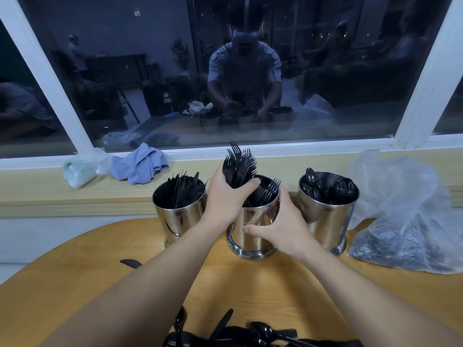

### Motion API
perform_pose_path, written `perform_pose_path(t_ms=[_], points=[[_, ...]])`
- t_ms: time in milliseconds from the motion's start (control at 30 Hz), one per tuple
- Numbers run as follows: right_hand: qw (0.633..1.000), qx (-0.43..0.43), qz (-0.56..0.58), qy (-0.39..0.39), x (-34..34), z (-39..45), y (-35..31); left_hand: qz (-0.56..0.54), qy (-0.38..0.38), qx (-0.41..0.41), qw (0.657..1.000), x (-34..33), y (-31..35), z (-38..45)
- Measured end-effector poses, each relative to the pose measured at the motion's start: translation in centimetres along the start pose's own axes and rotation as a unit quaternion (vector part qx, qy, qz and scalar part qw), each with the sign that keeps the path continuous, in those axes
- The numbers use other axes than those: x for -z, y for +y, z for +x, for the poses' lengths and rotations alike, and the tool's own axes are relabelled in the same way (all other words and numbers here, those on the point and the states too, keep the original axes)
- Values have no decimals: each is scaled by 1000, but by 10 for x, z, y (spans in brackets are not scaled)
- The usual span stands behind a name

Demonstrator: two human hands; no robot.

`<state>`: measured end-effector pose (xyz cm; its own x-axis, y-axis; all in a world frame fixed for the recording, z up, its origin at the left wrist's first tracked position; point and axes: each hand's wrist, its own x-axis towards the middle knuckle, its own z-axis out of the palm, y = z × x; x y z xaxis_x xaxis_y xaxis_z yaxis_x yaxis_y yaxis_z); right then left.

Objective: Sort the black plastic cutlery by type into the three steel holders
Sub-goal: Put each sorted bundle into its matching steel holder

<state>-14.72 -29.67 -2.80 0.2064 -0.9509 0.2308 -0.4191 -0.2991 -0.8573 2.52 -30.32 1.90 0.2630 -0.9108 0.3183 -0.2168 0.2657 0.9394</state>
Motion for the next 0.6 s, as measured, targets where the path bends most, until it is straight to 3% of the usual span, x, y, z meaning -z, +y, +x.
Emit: perform_pose_path(t_ms=[233, 600], points=[[1000, 0, 6, 1, -1, 0, 0, -25, 0, 7, 1000, 5, 5, -3], [1000, 0, 2, 3, -3, 1, 3, 35, -29, -44, 998, 9, 24, 6]])
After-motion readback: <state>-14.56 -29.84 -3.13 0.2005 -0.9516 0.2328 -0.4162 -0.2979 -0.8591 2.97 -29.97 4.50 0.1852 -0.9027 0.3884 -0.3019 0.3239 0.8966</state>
